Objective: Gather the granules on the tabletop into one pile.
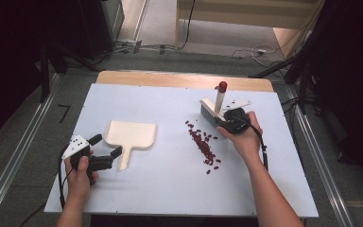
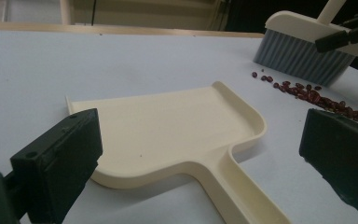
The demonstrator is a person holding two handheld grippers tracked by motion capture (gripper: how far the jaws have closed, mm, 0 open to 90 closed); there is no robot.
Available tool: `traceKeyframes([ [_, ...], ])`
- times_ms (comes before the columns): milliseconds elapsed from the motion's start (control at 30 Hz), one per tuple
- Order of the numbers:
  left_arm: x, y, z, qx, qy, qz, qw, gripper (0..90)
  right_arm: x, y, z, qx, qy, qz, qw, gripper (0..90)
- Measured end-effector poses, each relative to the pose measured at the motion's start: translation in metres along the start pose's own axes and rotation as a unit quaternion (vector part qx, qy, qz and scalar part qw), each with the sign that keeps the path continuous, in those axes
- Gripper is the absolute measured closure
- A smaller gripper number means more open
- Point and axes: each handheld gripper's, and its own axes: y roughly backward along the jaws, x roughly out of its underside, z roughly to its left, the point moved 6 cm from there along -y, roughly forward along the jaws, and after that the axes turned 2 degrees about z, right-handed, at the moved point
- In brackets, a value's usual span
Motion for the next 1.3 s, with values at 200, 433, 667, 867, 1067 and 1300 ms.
traceKeyframes([
  [200,0.0,0.001,-0.001,0.003,0.002,-0.002,1.0,0.0,0.0,-0.001,0.02,-0.021,0.025,0.002,0.9995,64.9],
  [433,0.001,0.001,-0.001,0.006,0.0,0.001,1.0,0.0,0.006,0.01,0.04,-0.049,0.029,-0.007,0.9984,64.9],
  [667,0.002,0.001,-0.002,0.01,0.0,0.002,0.9999,0.0,0.016,0.025,0.053,-0.06,0.029,-0.009,0.9977,64.9],
  [867,0.002,0.0,-0.003,0.01,-0.002,0.005,0.9999,0.0,-0.001,0.03,0.038,-0.042,0.045,-0.046,0.997,64.9],
  [1067,0.002,0.0,-0.004,0.011,-0.004,0.005,0.9999,0.0,-0.021,0.009,0.033,-0.041,0.103,-0.047,0.9928,64.9],
  [1300,0.002,0.0,-0.004,0.013,-0.003,0.005,0.9999,0.0,-0.021,-0.015,0.036,-0.068,0.127,-0.028,0.9891,64.9],
])
